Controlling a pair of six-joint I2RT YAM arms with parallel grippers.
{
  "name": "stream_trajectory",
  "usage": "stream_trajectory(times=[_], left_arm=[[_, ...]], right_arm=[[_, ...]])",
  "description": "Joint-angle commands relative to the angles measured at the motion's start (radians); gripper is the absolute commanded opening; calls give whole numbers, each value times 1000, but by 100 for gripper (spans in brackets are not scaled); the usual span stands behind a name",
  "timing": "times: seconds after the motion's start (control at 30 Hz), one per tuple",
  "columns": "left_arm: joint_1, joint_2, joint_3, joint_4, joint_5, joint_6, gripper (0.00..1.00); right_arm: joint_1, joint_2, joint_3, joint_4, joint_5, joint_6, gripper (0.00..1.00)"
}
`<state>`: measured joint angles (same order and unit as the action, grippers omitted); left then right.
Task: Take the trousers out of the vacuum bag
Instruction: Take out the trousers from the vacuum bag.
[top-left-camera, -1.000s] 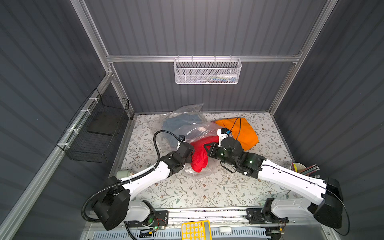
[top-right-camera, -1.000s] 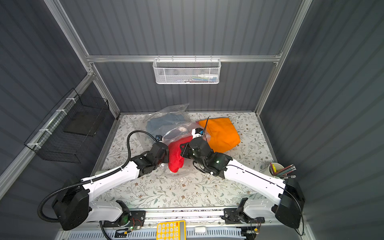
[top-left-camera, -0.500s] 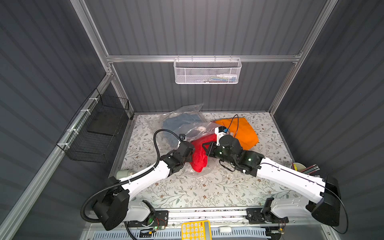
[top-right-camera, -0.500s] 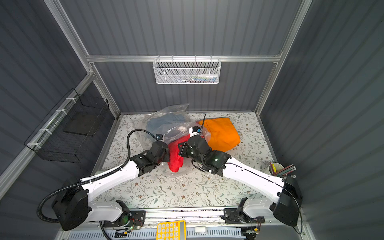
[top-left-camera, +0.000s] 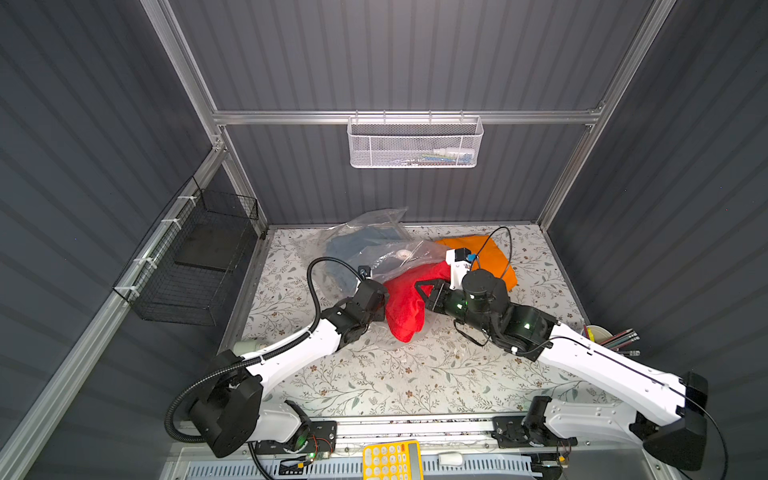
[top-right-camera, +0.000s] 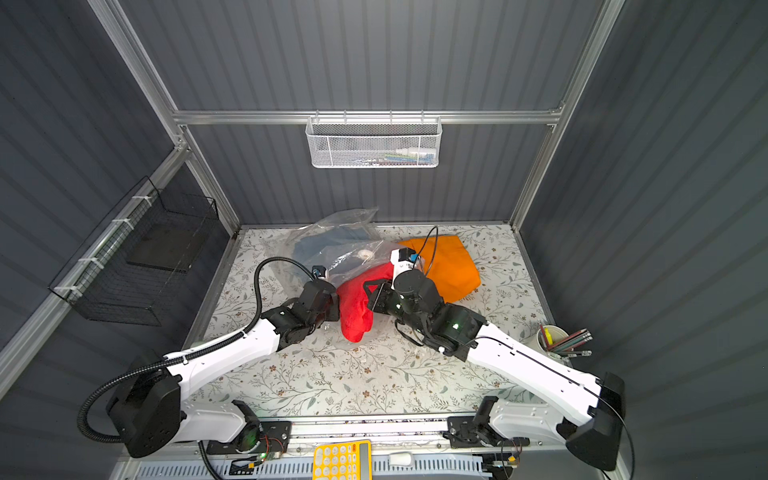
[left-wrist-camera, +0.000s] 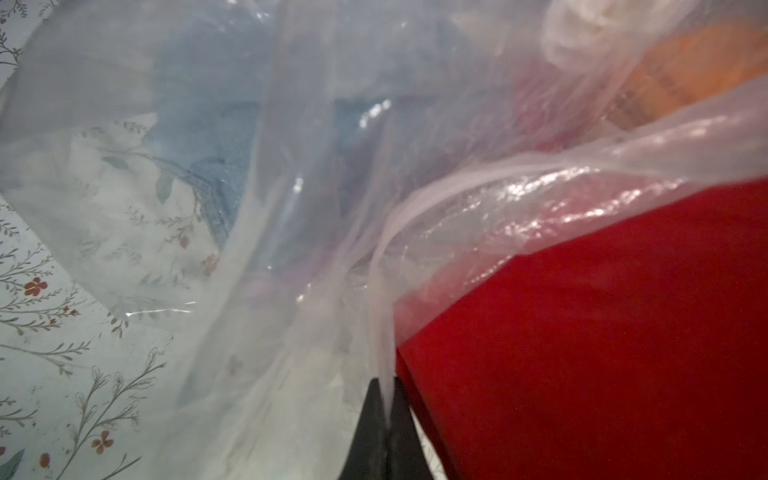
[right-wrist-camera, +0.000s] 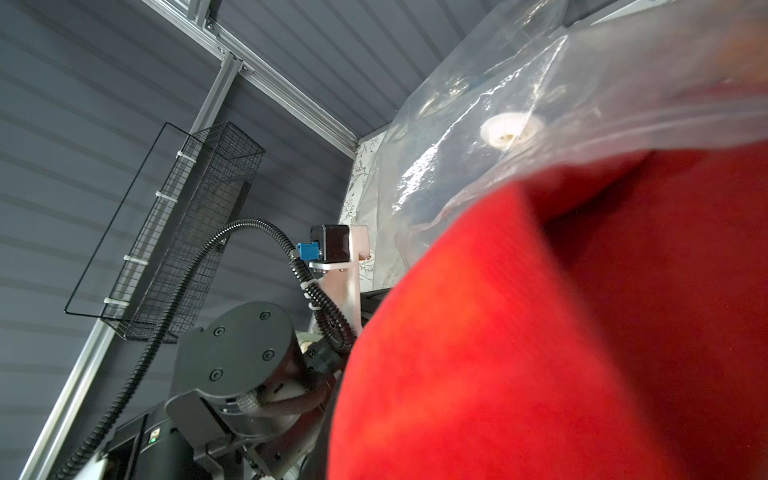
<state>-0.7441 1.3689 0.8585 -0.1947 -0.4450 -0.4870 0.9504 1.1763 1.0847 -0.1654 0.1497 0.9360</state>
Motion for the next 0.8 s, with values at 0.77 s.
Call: stream_trajectory(times=[0.77], left_arm=[[32,116,31,39,70,-6,0]], right_arm=[[-108,-112,333,98,-44,-229,0]])
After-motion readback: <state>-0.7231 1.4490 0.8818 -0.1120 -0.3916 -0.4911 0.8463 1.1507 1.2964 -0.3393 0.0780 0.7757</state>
